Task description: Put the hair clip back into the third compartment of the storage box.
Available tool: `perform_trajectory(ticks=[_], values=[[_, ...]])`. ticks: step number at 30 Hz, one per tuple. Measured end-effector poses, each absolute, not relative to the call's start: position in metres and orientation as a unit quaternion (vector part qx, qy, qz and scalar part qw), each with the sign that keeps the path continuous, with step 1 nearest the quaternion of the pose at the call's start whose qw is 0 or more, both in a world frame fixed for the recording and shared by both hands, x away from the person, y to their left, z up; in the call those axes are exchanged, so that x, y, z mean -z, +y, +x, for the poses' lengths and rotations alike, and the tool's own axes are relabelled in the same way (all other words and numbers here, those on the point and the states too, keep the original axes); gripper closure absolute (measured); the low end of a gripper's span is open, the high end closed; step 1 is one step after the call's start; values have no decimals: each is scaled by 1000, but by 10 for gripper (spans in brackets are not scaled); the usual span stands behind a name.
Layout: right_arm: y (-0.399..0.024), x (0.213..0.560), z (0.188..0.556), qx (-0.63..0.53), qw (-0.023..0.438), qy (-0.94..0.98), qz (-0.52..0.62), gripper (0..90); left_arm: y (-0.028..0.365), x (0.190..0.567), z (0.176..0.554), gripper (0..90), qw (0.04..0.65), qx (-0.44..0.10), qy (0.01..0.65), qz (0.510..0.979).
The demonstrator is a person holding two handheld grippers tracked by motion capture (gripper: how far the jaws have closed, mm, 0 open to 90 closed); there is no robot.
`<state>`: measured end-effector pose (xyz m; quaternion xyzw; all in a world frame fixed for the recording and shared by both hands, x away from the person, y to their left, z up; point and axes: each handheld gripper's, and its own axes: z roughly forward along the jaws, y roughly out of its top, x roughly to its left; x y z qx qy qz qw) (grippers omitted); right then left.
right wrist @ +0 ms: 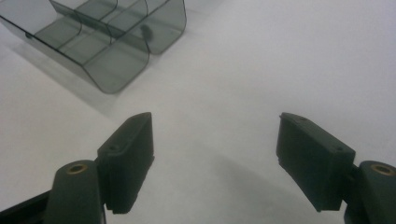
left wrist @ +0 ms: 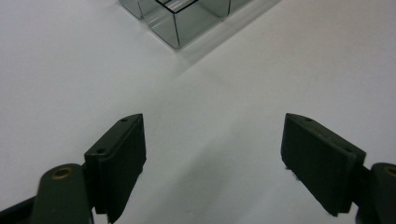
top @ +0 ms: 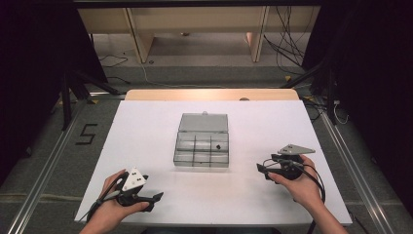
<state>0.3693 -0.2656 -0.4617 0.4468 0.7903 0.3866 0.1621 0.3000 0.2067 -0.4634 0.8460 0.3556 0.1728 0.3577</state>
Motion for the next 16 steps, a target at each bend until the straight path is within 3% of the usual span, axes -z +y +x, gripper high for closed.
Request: perform_trajectory(ticks=[16], values=[[-275, 478, 351, -355, 160, 806, 445, 235, 205, 462, 300, 218, 357, -176, 353, 847]])
